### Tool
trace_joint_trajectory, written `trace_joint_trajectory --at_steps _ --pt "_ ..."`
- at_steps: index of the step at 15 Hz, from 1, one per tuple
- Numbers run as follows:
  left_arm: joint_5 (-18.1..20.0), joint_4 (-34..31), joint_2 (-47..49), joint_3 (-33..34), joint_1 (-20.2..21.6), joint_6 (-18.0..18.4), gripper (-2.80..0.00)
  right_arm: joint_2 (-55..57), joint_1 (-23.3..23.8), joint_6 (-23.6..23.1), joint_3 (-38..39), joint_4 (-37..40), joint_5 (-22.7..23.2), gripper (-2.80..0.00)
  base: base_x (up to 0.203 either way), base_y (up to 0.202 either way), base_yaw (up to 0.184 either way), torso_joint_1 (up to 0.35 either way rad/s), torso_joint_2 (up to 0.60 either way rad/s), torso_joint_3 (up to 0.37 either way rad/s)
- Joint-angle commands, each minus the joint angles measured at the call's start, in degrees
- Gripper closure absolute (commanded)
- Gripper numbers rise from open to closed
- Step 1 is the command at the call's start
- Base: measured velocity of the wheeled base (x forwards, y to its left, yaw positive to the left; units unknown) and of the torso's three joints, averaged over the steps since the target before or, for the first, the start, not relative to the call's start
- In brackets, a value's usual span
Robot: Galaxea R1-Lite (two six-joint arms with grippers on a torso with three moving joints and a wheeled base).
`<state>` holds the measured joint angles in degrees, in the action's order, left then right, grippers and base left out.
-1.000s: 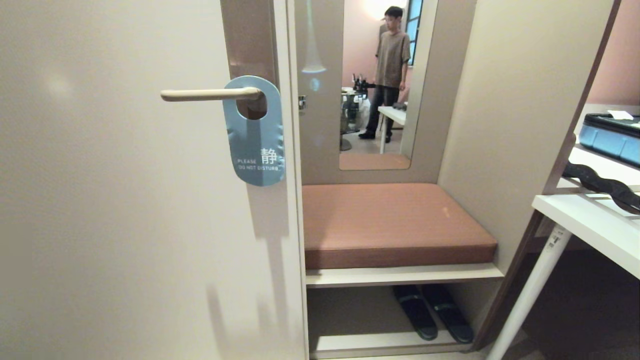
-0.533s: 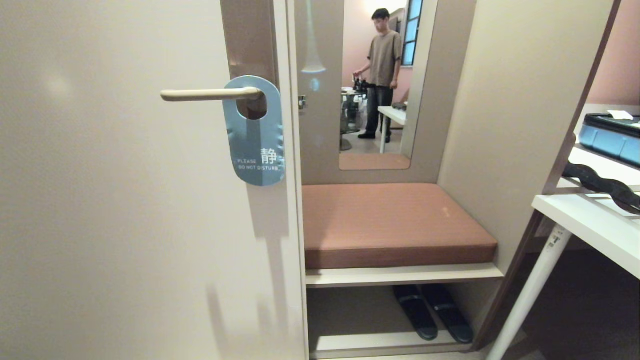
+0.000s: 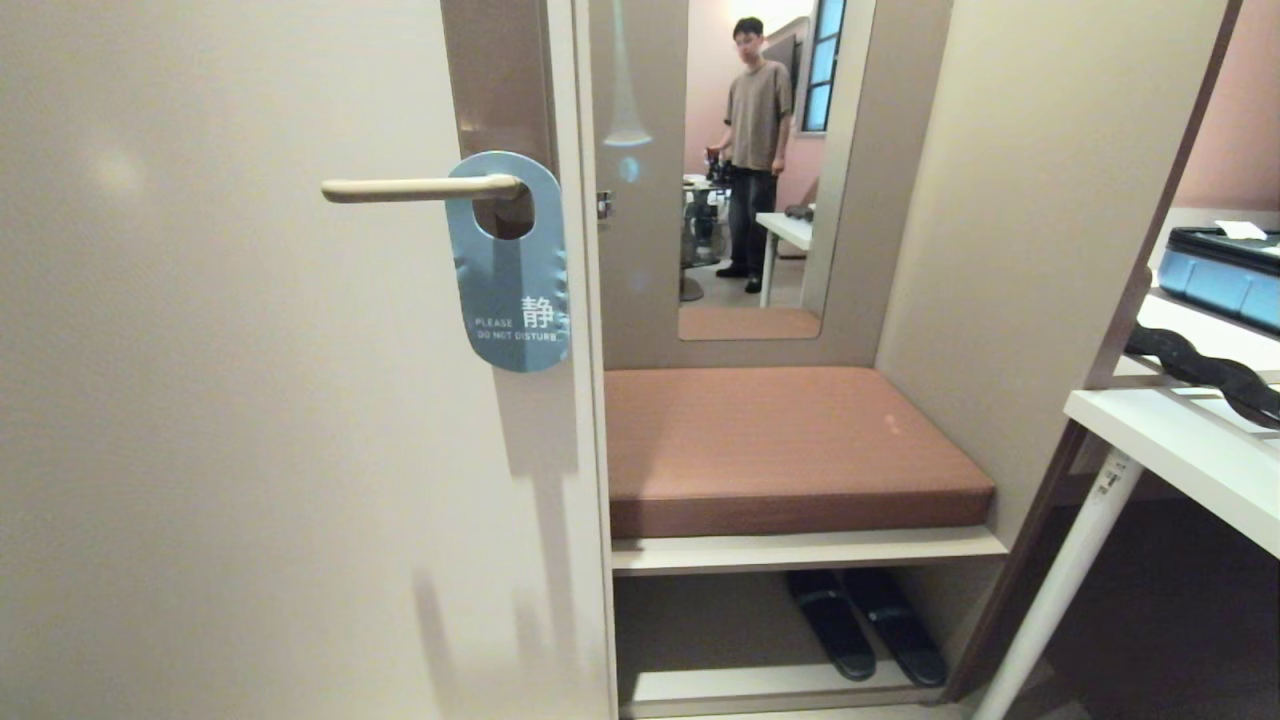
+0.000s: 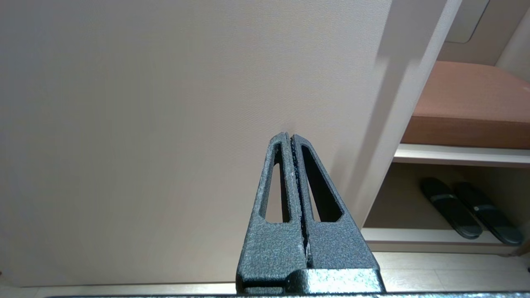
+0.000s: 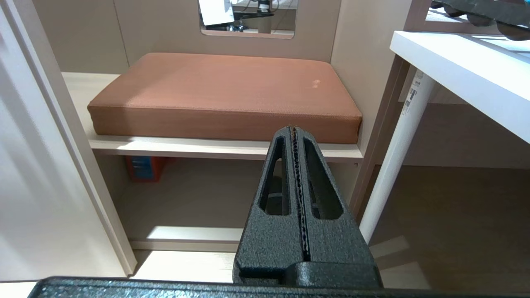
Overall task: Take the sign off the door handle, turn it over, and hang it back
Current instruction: Take down the sign
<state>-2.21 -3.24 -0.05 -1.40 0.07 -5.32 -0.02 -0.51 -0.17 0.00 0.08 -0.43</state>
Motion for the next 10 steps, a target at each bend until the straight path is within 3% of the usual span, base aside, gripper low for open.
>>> trace_joint_trajectory --at_steps 1,10 --pt "-0.08 -0.01 0.05 0.00 0.01 -0.05 0.00 0.02 -0.02 0.00 0.00 0.00 -0.01 0.00 0.000 0.000 0.000 0.000 0.00 0.000" --pt "-0.04 -0.01 0.05 0.00 0.01 -0.05 0.00 0.02 -0.02 0.00 0.00 0.00 -0.01 0.00 0.000 0.000 0.000 0.000 0.00 0.000"
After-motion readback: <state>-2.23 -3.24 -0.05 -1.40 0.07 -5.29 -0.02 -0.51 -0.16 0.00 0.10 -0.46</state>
